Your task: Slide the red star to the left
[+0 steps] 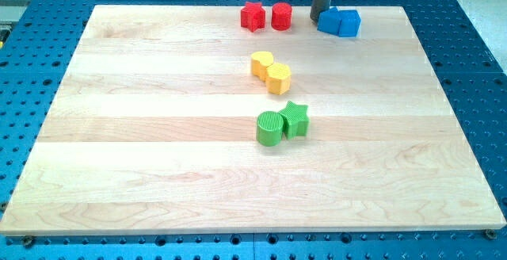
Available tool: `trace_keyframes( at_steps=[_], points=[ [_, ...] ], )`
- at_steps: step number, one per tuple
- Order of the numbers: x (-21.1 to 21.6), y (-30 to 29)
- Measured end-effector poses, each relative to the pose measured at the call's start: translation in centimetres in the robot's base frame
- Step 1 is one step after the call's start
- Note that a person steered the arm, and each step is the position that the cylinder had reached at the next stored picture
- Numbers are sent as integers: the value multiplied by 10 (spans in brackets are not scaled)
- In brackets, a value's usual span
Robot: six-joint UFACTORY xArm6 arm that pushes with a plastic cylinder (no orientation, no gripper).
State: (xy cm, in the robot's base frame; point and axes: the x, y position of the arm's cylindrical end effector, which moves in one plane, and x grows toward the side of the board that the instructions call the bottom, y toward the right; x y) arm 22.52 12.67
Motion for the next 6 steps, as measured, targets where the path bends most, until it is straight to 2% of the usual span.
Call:
trace_keyframes(
  at_steps=[1,2,3,4,5,6],
  points=[
    [-17,-46],
    [0,-117],
    [10,-163],
    [-4,-168],
    [17,-221],
    [-17,-167]
  ],
)
